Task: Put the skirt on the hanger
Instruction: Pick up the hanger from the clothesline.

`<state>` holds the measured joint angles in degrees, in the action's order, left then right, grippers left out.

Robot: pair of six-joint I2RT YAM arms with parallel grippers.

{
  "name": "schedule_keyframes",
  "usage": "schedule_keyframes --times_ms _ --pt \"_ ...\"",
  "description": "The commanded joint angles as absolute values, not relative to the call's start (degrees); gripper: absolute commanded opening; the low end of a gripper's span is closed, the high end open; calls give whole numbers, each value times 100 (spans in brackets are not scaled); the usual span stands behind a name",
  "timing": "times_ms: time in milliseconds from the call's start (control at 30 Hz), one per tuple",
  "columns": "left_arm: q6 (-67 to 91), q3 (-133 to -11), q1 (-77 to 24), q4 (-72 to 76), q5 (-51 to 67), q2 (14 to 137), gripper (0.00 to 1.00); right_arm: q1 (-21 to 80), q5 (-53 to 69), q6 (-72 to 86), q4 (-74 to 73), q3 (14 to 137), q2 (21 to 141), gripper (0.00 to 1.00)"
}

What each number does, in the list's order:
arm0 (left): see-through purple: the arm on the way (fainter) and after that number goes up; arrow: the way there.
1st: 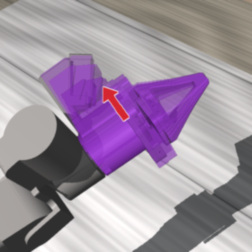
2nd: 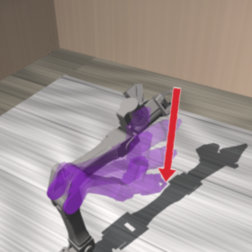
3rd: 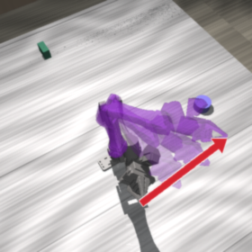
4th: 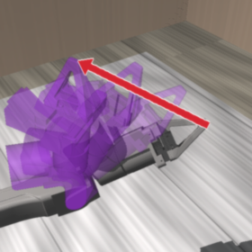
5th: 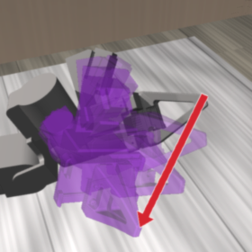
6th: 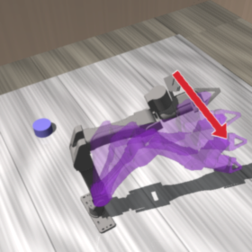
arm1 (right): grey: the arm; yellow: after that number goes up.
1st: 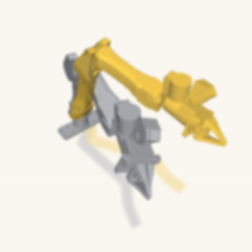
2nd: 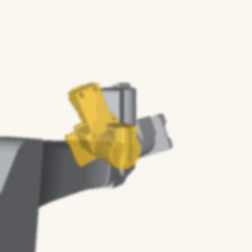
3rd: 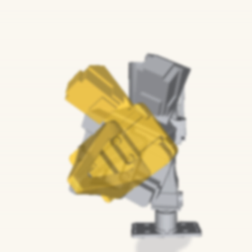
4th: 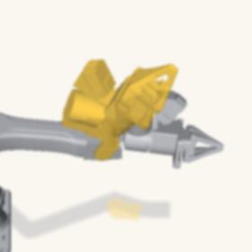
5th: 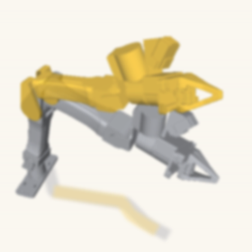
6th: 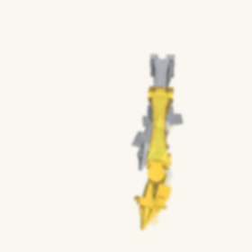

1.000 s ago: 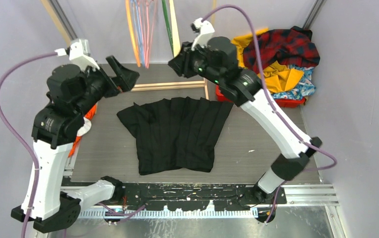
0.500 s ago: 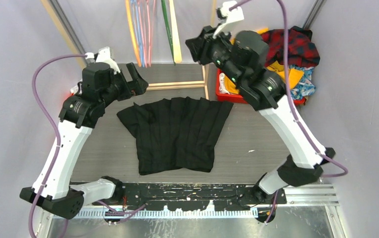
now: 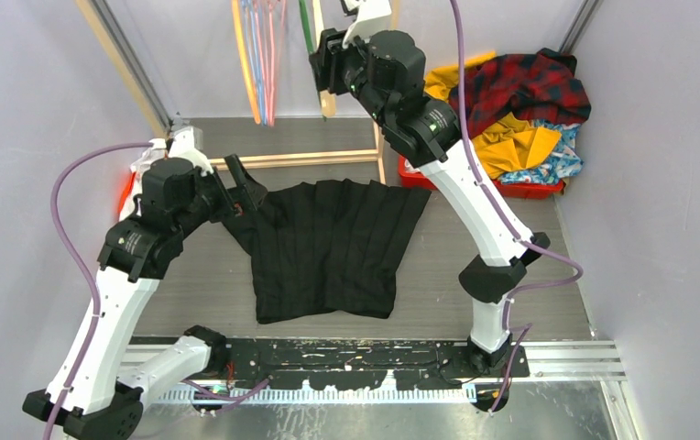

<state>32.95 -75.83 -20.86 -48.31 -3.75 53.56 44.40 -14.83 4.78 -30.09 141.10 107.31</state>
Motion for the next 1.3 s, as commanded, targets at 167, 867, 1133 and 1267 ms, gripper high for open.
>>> schedule_keyframes --times_ms 167,867,1133,1267 --pt "3349 -7397 -2048 -4702 -172 5204 98 3767 -1294 752 -2782 14616 11076 46" --pt "3393 -7121 -2053 -4545 -69 5248 98 3821 -842 882 -2085 13280 10112 53" --pt "3393 -7083 -2049 -4535 -61 5233 98 4069 -1048 715 -1736 12872 9846 53" --pt "3384 -7089 -2052 -4527 -37 5259 98 4284 -962 554 -1999 13282 10043 51"
